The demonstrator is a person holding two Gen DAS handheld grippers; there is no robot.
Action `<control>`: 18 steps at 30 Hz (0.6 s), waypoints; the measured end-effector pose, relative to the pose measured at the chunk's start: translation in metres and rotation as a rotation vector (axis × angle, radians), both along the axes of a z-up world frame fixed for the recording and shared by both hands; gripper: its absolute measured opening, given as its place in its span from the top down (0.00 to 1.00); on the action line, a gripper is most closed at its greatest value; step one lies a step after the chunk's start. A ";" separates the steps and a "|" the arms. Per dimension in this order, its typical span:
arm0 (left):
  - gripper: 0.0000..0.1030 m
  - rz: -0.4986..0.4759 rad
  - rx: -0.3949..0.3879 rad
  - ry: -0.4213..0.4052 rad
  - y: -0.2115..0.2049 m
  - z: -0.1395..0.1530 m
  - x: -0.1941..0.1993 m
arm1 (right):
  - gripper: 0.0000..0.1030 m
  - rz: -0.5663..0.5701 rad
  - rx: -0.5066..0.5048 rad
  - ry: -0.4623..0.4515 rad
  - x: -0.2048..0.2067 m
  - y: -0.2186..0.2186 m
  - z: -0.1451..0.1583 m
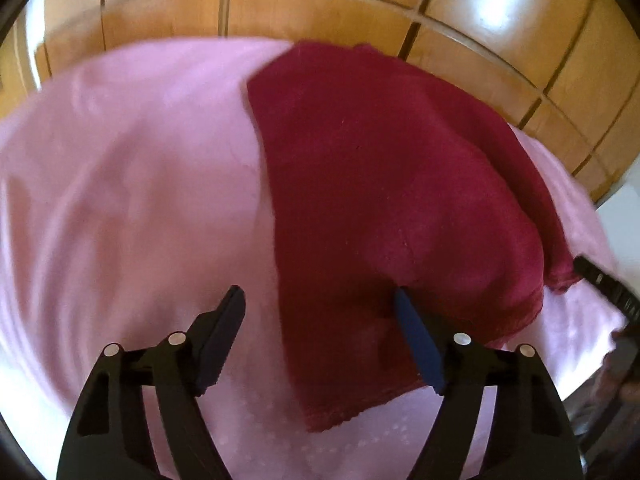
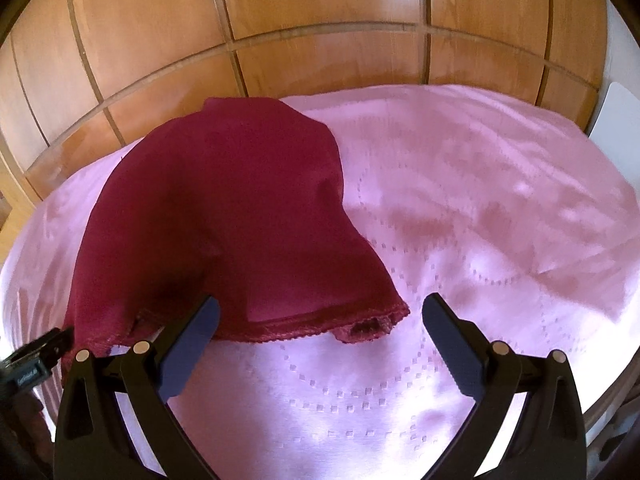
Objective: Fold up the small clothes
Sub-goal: 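Grasp the garment hem with the left tool while the right tool grasps the hem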
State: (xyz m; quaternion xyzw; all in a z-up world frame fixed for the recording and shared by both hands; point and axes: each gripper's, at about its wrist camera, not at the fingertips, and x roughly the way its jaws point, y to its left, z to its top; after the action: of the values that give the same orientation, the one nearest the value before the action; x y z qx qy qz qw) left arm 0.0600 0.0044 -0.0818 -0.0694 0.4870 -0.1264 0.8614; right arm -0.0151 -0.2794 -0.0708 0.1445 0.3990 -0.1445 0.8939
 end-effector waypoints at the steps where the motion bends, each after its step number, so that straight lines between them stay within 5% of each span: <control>1: 0.30 -0.005 -0.021 0.009 0.000 -0.001 0.003 | 0.02 0.003 0.010 0.008 0.001 -0.002 -0.003; 5: 0.39 -0.039 -0.061 0.033 -0.010 -0.008 0.014 | 0.11 0.034 0.039 0.035 0.006 -0.002 -0.014; 7: 0.55 -0.062 -0.082 0.040 -0.015 -0.010 0.017 | 0.29 0.053 0.025 0.064 0.009 0.000 -0.020; 9: 0.80 -0.089 -0.105 0.033 -0.018 -0.007 0.017 | 0.61 0.087 0.035 0.075 0.010 0.002 -0.022; 14: 0.85 -0.071 -0.118 -0.041 0.011 0.026 0.020 | 0.97 0.147 0.021 0.044 0.007 0.012 -0.005; 18: 0.85 -0.030 -0.145 -0.135 0.059 0.066 0.017 | 0.98 0.310 0.050 -0.027 0.001 0.042 0.024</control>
State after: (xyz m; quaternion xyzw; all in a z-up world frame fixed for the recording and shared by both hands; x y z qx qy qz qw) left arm 0.0770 0.0632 -0.0156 -0.1154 0.4182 -0.1787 0.8831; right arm -0.0144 -0.2378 -0.0467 0.1052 0.4082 0.0073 0.9068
